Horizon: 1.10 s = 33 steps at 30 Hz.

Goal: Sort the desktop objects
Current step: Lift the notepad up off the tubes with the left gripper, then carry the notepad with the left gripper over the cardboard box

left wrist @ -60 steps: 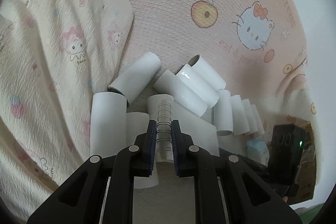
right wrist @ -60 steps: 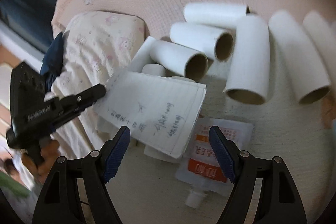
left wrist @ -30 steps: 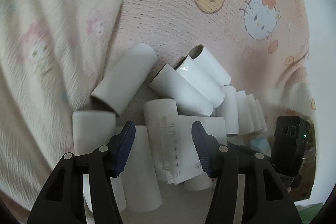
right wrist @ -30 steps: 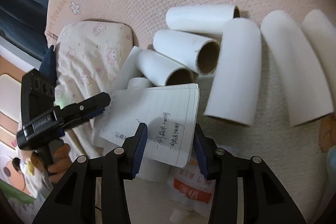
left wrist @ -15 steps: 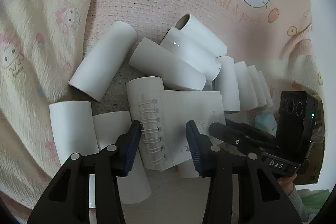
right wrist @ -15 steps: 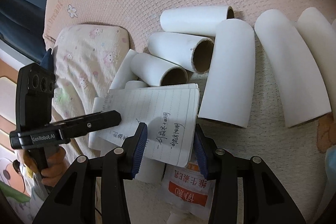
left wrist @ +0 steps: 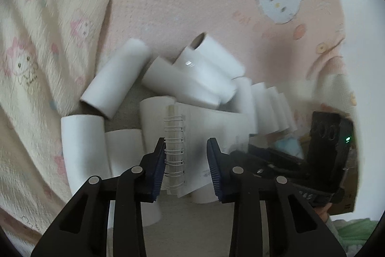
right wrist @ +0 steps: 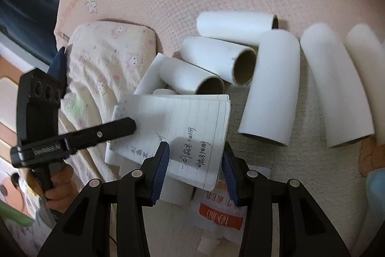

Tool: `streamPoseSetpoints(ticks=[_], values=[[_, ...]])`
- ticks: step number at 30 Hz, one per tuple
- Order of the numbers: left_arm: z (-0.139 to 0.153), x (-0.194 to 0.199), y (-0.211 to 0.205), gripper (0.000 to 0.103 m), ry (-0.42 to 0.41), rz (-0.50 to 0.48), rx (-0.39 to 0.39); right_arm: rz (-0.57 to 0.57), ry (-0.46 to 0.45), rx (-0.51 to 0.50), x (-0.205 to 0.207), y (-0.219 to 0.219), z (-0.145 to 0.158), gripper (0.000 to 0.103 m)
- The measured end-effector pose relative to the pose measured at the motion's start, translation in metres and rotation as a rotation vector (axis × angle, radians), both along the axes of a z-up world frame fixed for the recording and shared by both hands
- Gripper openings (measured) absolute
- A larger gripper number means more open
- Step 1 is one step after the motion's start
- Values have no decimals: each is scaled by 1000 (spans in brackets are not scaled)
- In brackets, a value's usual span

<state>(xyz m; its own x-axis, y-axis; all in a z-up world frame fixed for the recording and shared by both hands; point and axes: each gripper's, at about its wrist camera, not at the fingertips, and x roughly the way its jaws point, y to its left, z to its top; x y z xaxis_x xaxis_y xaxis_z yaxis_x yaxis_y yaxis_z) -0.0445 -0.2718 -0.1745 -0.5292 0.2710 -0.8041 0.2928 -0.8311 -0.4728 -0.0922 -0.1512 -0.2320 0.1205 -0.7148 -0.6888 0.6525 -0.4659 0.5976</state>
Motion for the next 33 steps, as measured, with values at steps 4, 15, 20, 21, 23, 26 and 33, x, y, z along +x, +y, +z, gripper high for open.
streamPoseSetpoints(ticks=[4,15,20,21,23,26,33], values=[[15,1,6,37,38,-5,-36,-4,62,-7,6,6,20,41],[61,2,39,36,207,-91,-31,-81,223,-40,15,49,83,41],[87,-2,68,36,279,-140,-46,-136,301,-45,21,76,111,41],[94,-3,75,36,293,-151,-54,-148,312,-49,22,82,116,41],[106,-4,87,36,317,-172,-64,-174,330,-59,22,97,128,41],[125,-5,106,36,358,-203,-74,-208,368,-70,25,118,144,41],[162,-11,150,36,418,-274,-101,-279,433,-94,31,165,176,41]])
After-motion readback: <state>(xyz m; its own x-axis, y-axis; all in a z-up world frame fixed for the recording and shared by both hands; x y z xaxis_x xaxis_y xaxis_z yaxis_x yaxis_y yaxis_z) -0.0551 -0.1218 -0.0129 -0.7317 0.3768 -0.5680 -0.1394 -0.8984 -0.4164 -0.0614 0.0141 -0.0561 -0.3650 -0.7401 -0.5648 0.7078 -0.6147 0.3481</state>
